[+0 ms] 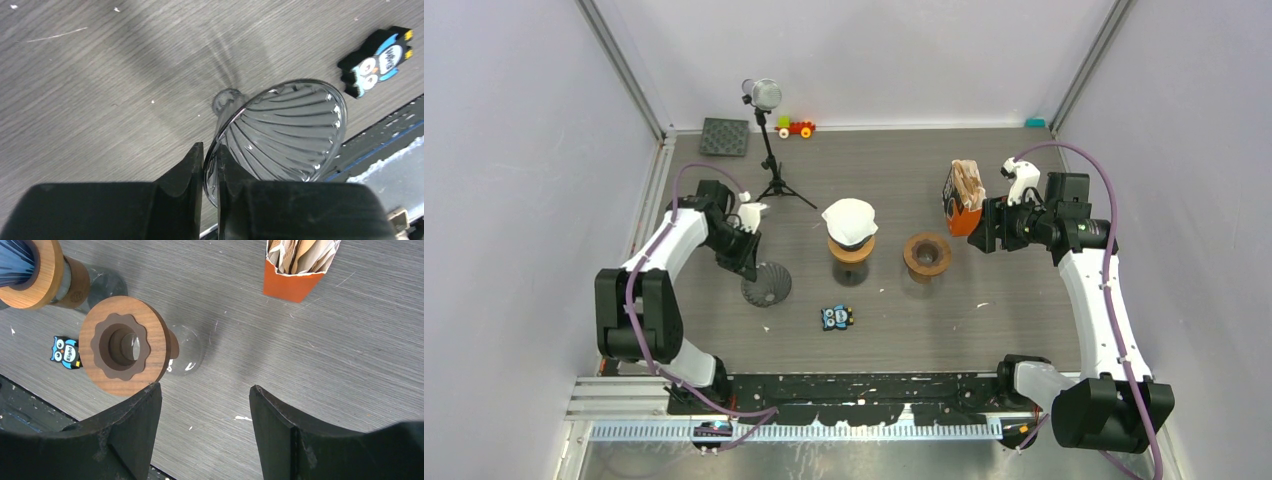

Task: Place the coffee filter in the dripper
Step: Pick up the coffee dripper from the center of the board.

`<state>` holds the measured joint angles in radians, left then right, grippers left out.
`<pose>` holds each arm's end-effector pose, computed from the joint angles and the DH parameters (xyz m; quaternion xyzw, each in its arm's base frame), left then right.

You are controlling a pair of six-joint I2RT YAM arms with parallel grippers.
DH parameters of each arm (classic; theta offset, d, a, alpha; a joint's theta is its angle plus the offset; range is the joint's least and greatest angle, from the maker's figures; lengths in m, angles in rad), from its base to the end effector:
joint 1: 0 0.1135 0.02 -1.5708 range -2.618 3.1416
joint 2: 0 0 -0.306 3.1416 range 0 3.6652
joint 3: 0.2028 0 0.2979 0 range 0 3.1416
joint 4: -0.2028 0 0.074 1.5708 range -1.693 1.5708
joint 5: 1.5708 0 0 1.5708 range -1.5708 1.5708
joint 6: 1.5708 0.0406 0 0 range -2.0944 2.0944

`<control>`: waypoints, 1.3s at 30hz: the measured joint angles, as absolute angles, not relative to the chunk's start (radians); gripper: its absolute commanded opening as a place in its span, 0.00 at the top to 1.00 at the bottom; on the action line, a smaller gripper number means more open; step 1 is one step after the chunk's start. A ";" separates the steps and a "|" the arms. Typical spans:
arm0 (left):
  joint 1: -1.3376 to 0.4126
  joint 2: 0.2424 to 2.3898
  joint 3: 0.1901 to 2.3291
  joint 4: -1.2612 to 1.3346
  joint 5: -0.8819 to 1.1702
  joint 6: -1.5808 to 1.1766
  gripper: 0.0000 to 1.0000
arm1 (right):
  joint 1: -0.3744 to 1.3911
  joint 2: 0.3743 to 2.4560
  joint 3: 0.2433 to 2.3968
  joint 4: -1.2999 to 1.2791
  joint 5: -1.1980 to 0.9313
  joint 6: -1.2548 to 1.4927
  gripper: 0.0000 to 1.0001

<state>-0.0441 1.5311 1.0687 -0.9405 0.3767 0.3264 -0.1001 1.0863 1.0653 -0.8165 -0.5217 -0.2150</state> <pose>0.3135 -0.0288 0.2326 0.1957 0.9592 -0.1731 0.1078 0.2444 -0.0042 0.3570 -0.1441 0.8952 0.1834 0.3798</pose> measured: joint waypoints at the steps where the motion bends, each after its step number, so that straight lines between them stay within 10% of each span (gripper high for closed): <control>1: -0.043 1.529 1.069 -0.942 0.383 0.326 0.94 | -0.100 1.086 1.065 -0.817 -0.522 -0.215 0.30; 39: -0.044 1.162 1.309 -1.302 0.627 0.368 1.00 | -0.100 1.070 1.062 -0.815 -0.560 -0.215 0.31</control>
